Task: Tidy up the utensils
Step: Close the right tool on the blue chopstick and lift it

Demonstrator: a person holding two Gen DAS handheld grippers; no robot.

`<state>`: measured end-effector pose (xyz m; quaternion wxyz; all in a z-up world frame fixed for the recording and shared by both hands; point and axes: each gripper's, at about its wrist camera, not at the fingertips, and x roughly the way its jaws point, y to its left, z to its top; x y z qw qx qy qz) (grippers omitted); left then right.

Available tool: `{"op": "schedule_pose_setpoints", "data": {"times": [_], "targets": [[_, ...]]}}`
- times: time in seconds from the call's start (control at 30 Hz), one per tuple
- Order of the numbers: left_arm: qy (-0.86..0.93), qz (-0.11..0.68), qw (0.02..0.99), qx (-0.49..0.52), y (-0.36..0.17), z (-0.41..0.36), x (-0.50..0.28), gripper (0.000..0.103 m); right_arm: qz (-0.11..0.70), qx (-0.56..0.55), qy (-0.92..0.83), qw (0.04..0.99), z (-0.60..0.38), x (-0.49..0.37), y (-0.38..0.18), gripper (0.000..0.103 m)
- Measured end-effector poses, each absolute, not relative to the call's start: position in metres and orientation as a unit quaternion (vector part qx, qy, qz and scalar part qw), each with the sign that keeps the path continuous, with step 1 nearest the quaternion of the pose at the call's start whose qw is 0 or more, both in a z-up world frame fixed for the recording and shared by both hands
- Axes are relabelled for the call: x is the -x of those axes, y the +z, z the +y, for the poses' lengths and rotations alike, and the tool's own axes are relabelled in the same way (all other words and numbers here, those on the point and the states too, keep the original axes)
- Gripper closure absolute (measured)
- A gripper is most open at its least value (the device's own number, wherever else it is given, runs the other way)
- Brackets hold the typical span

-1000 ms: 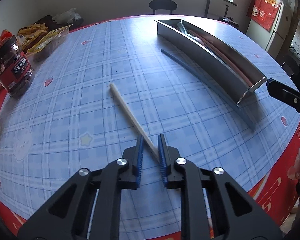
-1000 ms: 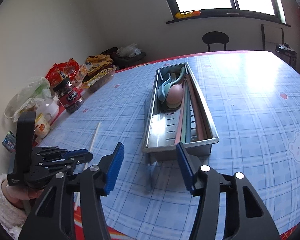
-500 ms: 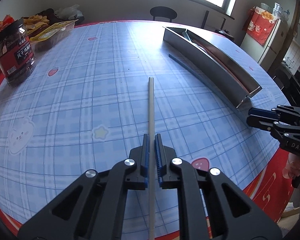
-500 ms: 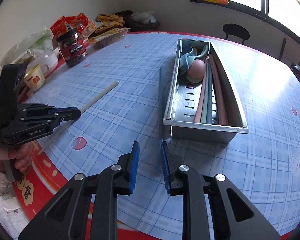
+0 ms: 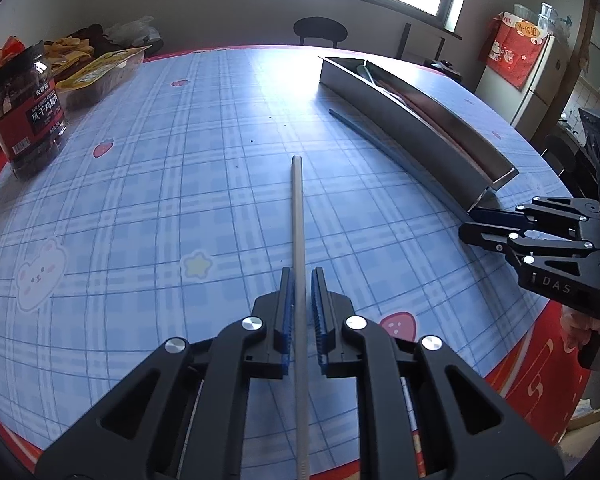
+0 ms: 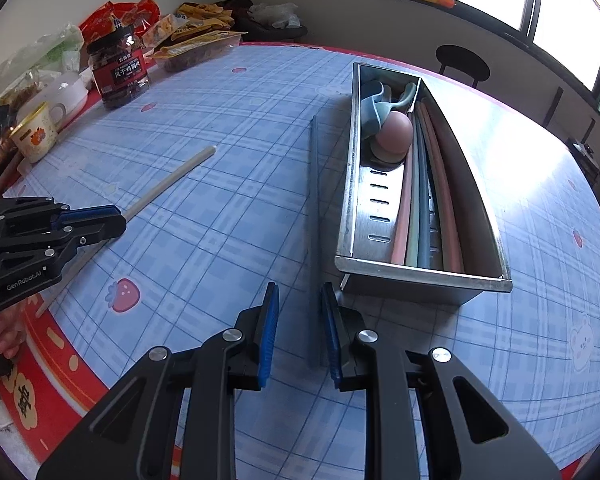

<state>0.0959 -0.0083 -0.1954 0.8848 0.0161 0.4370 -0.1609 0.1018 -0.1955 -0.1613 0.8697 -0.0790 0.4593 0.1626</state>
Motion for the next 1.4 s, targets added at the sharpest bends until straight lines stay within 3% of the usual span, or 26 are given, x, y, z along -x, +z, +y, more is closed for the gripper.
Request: {"op": "schedule_pose_setpoints", "data": {"times": [0.1, 0.47, 0.63, 0.77, 0.97, 1.2, 1.4], "targets": [[-0.163, 0.437, 0.885, -0.012, -0.196, -0.007, -0.095, 0.089, 0.453, 0.080, 0.161, 0.873, -0.194, -0.102, -0.162, 0.095], [-0.163, 0.436, 0.885, -0.010, -0.195, -0.006, -0.095, 0.087, 0.417, 0.074, 0.180, 0.888, -0.191, -0.090, -0.160, 0.096], [-0.179, 0.433, 0.883, -0.028, -0.195, -0.013, -0.092, 0.073, 0.380, 0.073, 0.193, 0.902, -0.191, -0.079, -0.150, 0.096], [-0.169, 0.431, 0.885, -0.052, -0.195, -0.021, -0.090, 0.073, 0.360, 0.051, 0.191, 0.912, -0.200, -0.075, -0.143, 0.096], [-0.147, 0.432, 0.889, -0.044, -0.196, -0.014, -0.092, 0.090, 0.336, 0.028, 0.192, 0.922, -0.210, -0.071, -0.136, 0.096], [-0.131, 0.429, 0.891, -0.067, -0.195, -0.021, -0.092, 0.092, 0.339, 0.023, 0.199, 0.919, -0.211, -0.072, -0.137, 0.096], [-0.136, 0.411, 0.901, -0.026, -0.189, -0.005, -0.087, 0.093, 0.326, 0.005, 0.202, 0.923, -0.219, -0.069, -0.134, 0.096]]}}
